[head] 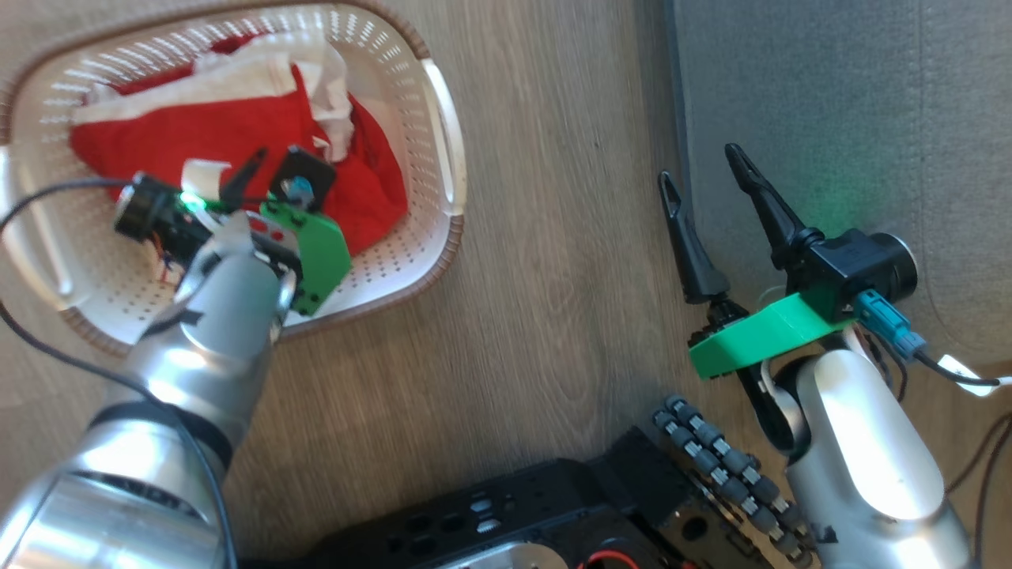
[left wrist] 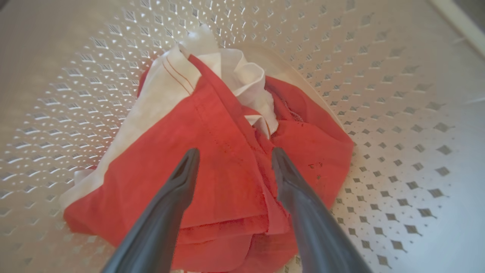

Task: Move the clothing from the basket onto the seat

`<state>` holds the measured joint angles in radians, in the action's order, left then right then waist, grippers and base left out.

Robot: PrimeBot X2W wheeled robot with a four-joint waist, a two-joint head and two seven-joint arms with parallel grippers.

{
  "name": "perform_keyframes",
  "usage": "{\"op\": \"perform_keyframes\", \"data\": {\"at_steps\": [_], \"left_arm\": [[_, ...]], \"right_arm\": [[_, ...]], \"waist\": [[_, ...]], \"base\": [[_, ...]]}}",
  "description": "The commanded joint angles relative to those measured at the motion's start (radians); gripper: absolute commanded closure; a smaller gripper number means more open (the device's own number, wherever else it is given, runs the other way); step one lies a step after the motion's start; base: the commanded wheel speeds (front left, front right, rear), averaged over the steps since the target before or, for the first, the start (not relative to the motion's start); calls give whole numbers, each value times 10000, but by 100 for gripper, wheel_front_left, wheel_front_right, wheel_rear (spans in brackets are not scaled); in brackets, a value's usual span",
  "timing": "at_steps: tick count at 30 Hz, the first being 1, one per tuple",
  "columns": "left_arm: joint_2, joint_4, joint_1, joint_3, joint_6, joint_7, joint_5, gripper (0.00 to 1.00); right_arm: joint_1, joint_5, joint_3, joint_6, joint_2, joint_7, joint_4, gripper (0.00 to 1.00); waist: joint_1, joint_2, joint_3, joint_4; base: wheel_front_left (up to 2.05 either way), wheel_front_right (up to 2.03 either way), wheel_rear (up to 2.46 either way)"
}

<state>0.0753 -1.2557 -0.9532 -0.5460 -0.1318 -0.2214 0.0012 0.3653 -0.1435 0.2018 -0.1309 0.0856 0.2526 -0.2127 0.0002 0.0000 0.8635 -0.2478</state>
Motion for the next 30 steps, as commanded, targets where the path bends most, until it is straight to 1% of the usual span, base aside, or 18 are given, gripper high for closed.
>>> {"op": "perform_keyframes", "data": {"at_steps": [1,5,10,12,17,21,24,25,26,30], "left_arm": [[319,-43,-19,82,34,135,91,0],[521,-205,-603,87,-77,608,62,0],[904,-303,-1163,-233,-303,1559,368,0],[1016,-320,-1315,-402,-286,1932,506,0],[1080,-343,-1593,-629,-212,3194,590,0],[1149,-347,-1716,-829,-78,3617,677,0],[1153,-348,-1745,-841,-83,3859,607,0],[1155,-348,-1754,-827,-62,3935,563,52],[1160,-349,-1757,-831,-9,3998,532,100],[1136,-349,-1722,-923,64,3975,492,100]], "right_arm": [[-216,-129,271,2,-76,92,164,0],[-44,-223,408,2,-136,92,208,0],[129,-327,537,2,-213,92,275,0],[179,-355,595,2,-238,92,295,0],[169,-414,577,2,-287,92,333,0],[74,-427,533,2,-303,92,381,0],[9,-412,501,2,-309,92,403,0],[-3,-410,491,2,-310,92,413,0],[-10,-410,475,2,-310,92,425,0],[-11,-349,395,2,-289,92,430,0]], "waist": [[-2,0,457,-277],[-2,0,872,-430],[-2,0,1262,-587],[-2,0,1378,-650],[-2,0,1565,-681],[-2,0,1622,-675],[-2,0,1631,-669],[-2,0,1638,-667],[-2,0,1647,-658],[-2,0,1662,-583]], "base": [[0,0,0],[0,0,0],[0,0,0],[0,0,0],[0,0,0],[0,0,0],[0,0,0],[0,0,0],[0,0,0],[0,0,0]]}}
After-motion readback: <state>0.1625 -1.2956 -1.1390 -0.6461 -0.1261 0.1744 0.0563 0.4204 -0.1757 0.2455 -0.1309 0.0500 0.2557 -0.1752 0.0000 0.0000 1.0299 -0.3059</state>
